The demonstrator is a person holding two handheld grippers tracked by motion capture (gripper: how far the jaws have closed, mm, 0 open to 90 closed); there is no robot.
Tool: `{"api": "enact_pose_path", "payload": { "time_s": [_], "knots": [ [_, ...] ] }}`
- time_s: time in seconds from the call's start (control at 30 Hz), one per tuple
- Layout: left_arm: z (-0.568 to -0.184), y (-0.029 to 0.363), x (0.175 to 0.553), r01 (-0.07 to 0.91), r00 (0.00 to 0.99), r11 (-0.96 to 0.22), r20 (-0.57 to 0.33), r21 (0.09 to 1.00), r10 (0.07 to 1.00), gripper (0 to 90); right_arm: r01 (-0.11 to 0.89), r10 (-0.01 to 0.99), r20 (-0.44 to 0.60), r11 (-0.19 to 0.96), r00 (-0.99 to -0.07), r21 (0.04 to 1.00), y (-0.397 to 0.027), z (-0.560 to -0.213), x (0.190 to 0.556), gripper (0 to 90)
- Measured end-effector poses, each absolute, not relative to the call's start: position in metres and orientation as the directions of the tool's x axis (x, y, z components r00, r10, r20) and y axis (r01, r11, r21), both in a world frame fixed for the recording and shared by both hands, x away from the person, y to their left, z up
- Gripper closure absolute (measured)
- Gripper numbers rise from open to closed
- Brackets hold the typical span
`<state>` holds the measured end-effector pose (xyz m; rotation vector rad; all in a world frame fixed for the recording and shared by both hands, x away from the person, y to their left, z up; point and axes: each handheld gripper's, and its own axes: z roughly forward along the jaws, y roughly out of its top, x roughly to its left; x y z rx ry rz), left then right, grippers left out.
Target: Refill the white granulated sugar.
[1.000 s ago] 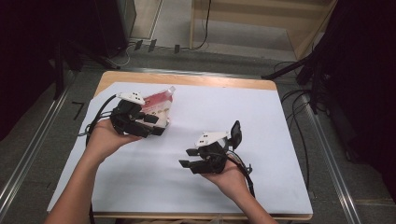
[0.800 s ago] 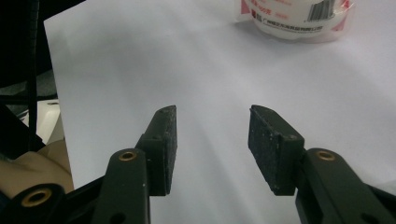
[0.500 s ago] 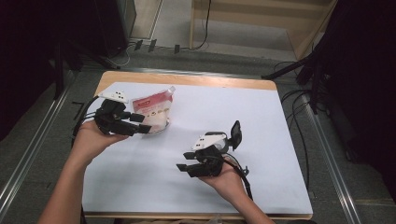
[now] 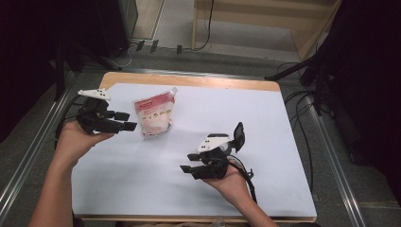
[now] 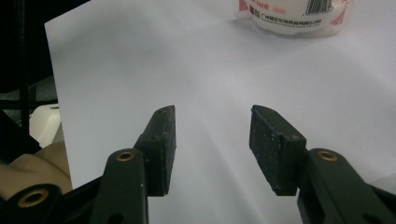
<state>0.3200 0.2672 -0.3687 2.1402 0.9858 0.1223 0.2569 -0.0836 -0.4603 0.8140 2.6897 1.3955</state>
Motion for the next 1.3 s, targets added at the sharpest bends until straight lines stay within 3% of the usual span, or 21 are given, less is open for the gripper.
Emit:
{"api": "enact_pose_path", "payload": {
  "time_s": [0.43, 0.9, 1.3],
  "knots": [
    [-0.393, 0.254, 0.351, 0.607, 0.705, -0.396, -0.238, 0.689, 0.668, 43.9, 0.442, 0.45, 0.221, 0.476, -0.865, 0.76, -0.082, -0.465, 0.252, 50.5],
    [-0.415, 0.232, 0.367, 0.623, 0.68, -0.385, -0.229, 0.681, 0.696, 50.3, 0.446, 0.457, 0.22, 0.478, -0.862, 0.756, -0.077, -0.471, 0.247, 49.1],
    [-0.42, 0.229, 0.367, 0.638, 0.651, -0.348, -0.24, 0.687, 0.72, 69.0, 0.45, 0.454, 0.228, 0.474, -0.861, 0.757, -0.073, -0.476, 0.246, 48.6]
  ]
}}
